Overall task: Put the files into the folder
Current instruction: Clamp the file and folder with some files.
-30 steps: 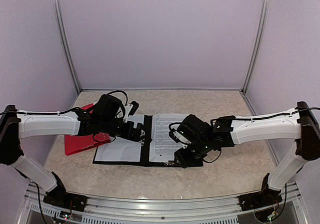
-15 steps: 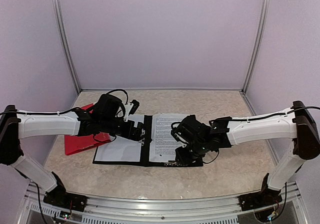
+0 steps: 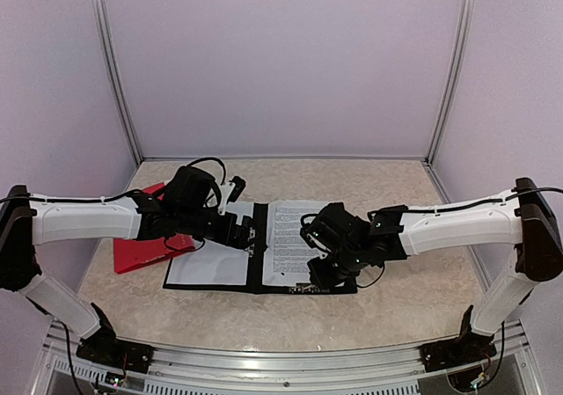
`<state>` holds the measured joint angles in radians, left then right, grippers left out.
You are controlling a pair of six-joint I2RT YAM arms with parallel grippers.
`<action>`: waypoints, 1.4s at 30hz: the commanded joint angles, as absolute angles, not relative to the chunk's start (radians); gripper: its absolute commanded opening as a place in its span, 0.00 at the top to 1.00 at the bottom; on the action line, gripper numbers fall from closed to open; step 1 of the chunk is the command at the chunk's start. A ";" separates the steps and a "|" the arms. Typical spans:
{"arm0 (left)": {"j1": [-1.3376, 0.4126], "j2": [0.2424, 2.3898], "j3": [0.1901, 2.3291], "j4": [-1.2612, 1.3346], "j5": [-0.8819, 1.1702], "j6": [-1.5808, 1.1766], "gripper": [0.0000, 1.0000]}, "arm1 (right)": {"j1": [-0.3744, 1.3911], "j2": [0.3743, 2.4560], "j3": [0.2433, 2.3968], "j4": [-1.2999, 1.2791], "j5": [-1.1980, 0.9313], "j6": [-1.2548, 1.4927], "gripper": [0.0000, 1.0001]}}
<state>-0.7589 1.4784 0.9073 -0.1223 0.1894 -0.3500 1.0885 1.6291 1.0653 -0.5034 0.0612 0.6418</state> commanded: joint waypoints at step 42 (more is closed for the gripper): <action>-0.975 1.768 0.784 0.396 0.508 0.427 0.24 | 1.042 1.607 0.952 -0.416 0.003 0.661 1.00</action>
